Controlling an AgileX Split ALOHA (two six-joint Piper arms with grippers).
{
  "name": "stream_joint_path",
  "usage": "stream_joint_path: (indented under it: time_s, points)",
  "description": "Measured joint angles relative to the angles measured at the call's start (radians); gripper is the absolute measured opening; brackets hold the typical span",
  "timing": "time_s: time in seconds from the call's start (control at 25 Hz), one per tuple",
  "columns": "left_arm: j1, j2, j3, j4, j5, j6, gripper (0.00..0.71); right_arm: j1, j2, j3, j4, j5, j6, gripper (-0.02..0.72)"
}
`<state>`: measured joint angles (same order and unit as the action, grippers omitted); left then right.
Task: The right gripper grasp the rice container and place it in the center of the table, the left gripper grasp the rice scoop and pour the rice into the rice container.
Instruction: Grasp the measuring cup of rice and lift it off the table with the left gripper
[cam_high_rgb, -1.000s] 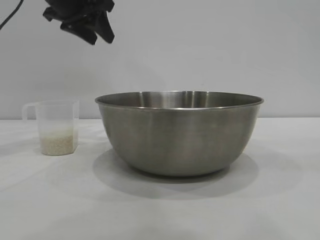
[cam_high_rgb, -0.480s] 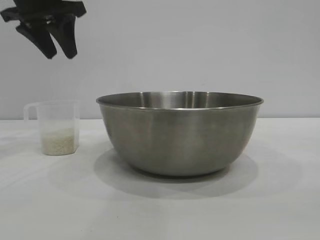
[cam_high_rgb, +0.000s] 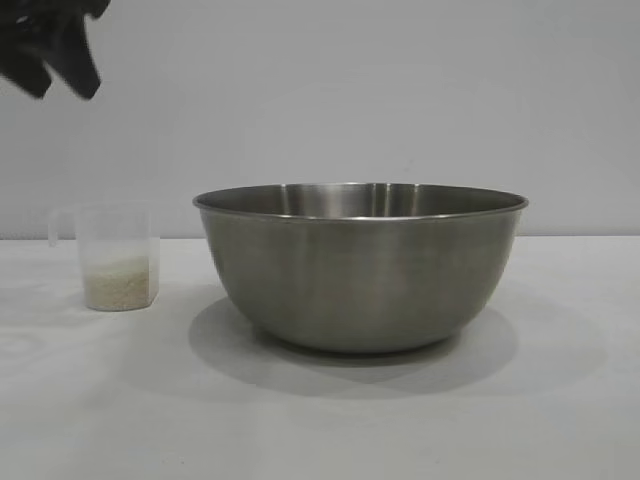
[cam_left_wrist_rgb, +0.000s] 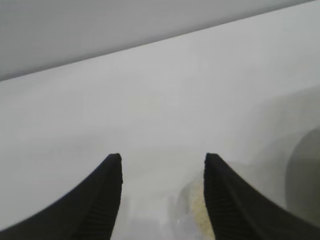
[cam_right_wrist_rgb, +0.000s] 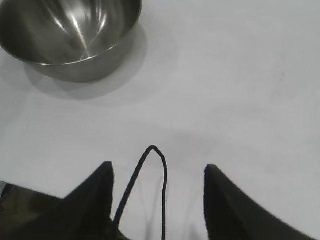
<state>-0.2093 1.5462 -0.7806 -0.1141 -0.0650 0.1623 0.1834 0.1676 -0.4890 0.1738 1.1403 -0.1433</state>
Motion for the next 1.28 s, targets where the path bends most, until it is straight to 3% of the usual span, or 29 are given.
stream_joint_path:
  time_s: [0.32, 0.68, 0.88, 1.28]
  points:
    - [0.0, -0.002, 0.257, 0.014, -0.336, -0.001, 0.369, 0.0, -0.004, 0.0, 0.0, -0.001, 0.0, 0.382]
    - [0.0, 0.033, 0.487, 0.048, -0.823, -0.002, 0.369, 0.0, -0.004, 0.0, 0.0, -0.002, 0.0, 0.382]
    - [0.0, 0.162, 0.508, 0.127, -0.944, -0.022, 0.369, 0.0, -0.004, 0.0, 0.0, -0.002, 0.0, 0.382]
    - [0.0, 0.321, 0.478, 0.124, -1.069, -0.036, 0.369, 0.0, -0.004, 0.0, 0.0, -0.002, 0.0, 0.382]
